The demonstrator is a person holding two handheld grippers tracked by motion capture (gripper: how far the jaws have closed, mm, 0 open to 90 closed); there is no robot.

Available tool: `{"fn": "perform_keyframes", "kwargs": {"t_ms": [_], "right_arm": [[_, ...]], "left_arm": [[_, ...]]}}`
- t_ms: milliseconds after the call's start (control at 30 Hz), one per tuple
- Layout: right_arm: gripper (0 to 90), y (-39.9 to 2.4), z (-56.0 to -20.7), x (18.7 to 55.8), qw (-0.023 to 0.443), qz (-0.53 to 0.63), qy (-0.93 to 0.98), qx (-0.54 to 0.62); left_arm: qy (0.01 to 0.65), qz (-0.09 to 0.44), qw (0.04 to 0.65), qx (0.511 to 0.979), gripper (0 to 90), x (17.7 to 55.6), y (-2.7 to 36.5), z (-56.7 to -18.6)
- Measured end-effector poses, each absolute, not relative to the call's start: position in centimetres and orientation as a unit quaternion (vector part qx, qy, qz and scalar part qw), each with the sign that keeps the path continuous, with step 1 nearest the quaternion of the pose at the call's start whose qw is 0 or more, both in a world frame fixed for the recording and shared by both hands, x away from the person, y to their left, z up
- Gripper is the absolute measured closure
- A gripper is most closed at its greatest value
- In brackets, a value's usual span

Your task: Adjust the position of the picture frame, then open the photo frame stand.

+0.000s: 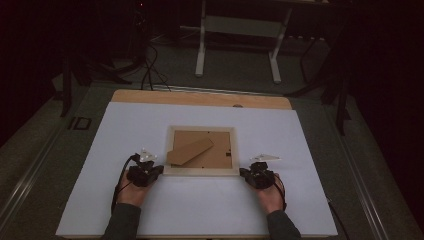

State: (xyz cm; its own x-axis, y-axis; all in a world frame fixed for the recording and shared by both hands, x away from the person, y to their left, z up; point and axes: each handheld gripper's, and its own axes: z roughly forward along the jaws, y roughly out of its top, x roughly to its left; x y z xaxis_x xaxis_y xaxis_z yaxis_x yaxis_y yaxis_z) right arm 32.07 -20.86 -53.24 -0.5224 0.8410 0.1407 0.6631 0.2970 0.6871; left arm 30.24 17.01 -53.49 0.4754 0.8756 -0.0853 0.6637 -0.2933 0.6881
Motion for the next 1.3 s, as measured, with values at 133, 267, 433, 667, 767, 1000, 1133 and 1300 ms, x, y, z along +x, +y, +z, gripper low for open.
{"fn": "perform_keyframes", "kwargs": {"t_ms": [133,267,433,667,767,1000,1133,1300], "right_arm": [[90.0,-20.8,-53.1,31.9,0.129,0.351,0.801,0.466],[90.0,-20.8,-53.1,31.8,0.126,0.352,0.800,0.469],[90.0,-21.0,-53.1,31.8,0.120,0.353,0.800,0.470],[90.0,-21.2,-52.6,31.7,0.134,0.364,0.798,0.462],[89.8,-21.6,-52.1,31.6,0.148,0.369,0.795,0.459],[87.8,-22.1,-51.6,31.6,0.148,0.385,0.787,0.459],[86.1,-22.1,-51.6,31.6,0.148,0.386,0.788,0.456],[83.0,-22.0,-51.6,31.6,0.148,0.386,0.789,0.454]], "left_arm": [[0.490,0.157,0.340,0.787,90.0,30.4,17.0,-53.5],[0.490,0.163,0.338,0.787,90.0,30.4,16.8,-53.5],[0.491,0.168,0.339,0.784,90.0,30.6,16.6,-53.6],[0.493,0.160,0.343,0.783,86.6,30.7,16.9,-53.5],[0.493,0.159,0.351,0.780,85.2,30.6,17.1,-53.4],[0.498,0.169,0.354,0.773,84.9,30.5,17.2,-53.2],[0.505,0.173,0.365,0.763,83.2,30.4,17.6,-52.9],[0.512,0.168,0.381,0.751,80.4,30.3,18.0,-52.7]]}}
